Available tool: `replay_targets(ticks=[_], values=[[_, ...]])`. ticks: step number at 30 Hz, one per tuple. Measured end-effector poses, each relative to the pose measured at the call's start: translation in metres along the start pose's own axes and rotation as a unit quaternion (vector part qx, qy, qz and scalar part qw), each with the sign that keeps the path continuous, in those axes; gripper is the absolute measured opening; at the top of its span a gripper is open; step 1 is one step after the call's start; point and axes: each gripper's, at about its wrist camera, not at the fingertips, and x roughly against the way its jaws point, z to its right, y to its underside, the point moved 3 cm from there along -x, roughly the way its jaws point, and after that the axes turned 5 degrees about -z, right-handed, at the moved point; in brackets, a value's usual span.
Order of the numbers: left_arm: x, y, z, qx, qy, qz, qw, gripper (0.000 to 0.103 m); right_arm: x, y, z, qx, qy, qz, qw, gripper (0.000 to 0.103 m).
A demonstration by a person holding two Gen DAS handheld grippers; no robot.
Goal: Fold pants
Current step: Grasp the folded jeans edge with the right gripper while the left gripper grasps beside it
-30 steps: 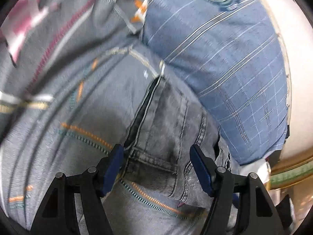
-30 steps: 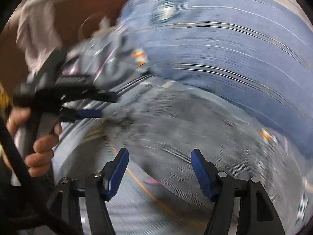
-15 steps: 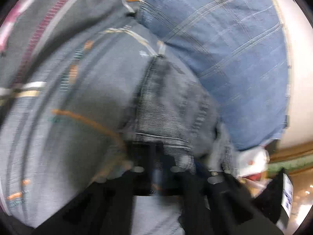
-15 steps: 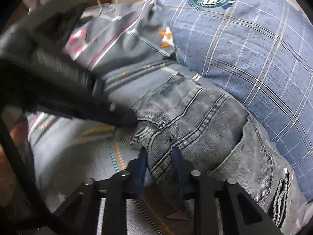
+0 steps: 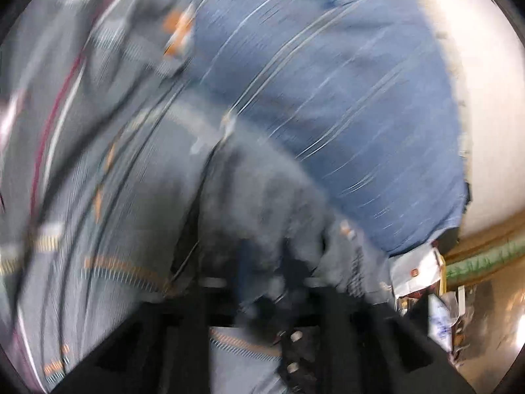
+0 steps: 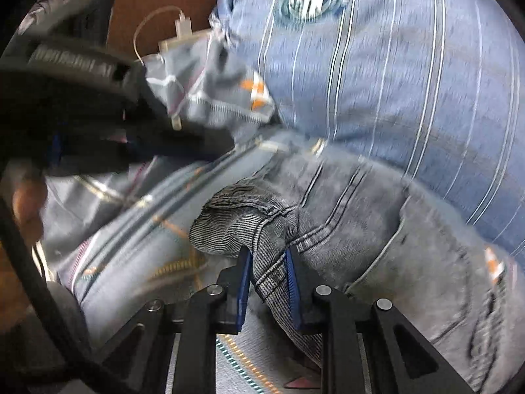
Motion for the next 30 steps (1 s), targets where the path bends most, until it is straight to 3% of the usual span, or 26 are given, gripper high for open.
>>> replay_targets(ticks=[1, 3, 9, 10, 11, 13, 14, 16, 17, 18, 20, 22, 24, 25, 26, 28, 30], values=[[-0.004, 0.001, -0.009, 0.017, -0.008, 0.0, 0.9998, 0.06, -0.002, 0.003, 0.001, -0.007, -0.001, 0.001, 1.0, 0.022], [-0.008, 0.002, -0.021, 0.041, -0.021, 0.003, 0.9989, 0.061, 0.004, 0.003, 0.007, -0.037, -0.018, 0.016, 0.999, 0.022], [-0.015, 0.008, -0.019, 0.072, 0.084, -0.019, 0.9937, 0.06, 0.013, -0.006, 0.012, -0.072, -0.026, 0.025, 0.997, 0.022], [-0.017, 0.011, -0.017, 0.077, 0.083, -0.013, 0.9935, 0.056, 0.016, -0.006, 0.009, -0.065, -0.026, 0.025, 0.997, 0.022], [-0.02, 0.01, -0.018, 0.076, 0.076, -0.014, 0.9941, 0.033, 0.015, -0.006, 0.007, -0.06, -0.024, 0.027, 0.998, 0.022], [-0.027, 0.009, -0.016, 0.064, 0.06, -0.015, 0.996, 0.017, 0.015, -0.004, 0.007, -0.058, -0.025, 0.024, 0.998, 0.022], [-0.023, 0.008, -0.015, 0.06, 0.066, -0.003, 0.9961, 0.015, 0.013, -0.004, 0.007, -0.059, -0.029, 0.021, 0.998, 0.022], [-0.003, 0.003, 0.004, 0.004, 0.06, 0.037, 0.9975, 0.011, 0.012, -0.004, 0.009, -0.057, -0.031, 0.029, 0.998, 0.024], [0.005, 0.002, 0.012, -0.024, 0.049, 0.056, 0.997, 0.011, 0.017, -0.004, 0.008, -0.052, -0.028, 0.039, 0.997, 0.027], [0.008, 0.002, 0.015, -0.044, 0.015, 0.068, 0.9966, 0.011, 0.019, -0.006, 0.007, -0.049, -0.025, 0.046, 0.997, 0.029], [-0.01, 0.002, -0.003, -0.027, -0.042, 0.032, 0.9982, 0.015, 0.013, -0.005, 0.003, -0.043, -0.019, 0.036, 0.998, 0.039], [-0.028, 0.004, -0.031, 0.014, -0.082, -0.023, 0.9963, 0.016, -0.012, 0.002, -0.003, -0.031, -0.028, -0.019, 0.999, 0.045], [-0.028, 0.003, -0.049, 0.058, -0.061, -0.032, 0.996, 0.021, -0.023, 0.008, -0.009, -0.012, -0.019, -0.045, 0.999, 0.049], [-0.022, 0.001, -0.054, 0.073, -0.039, -0.018, 0.9964, 0.031, -0.017, 0.01, -0.012, -0.006, -0.014, -0.035, 0.999, 0.055], [-0.017, -0.001, -0.056, 0.077, -0.038, -0.006, 0.9963, 0.046, -0.011, 0.01, -0.012, -0.011, -0.02, -0.026, 0.999, 0.07], [-0.013, -0.002, -0.057, 0.075, -0.056, 0.006, 0.9956, 0.06, 0.004, 0.007, -0.014, -0.023, -0.035, -0.002, 0.999, 0.073], [-0.018, 0.001, -0.059, 0.082, -0.045, -0.014, 0.9955, 0.06, 0.006, 0.003, -0.02, -0.002, -0.033, -0.002, 0.999, 0.073]])
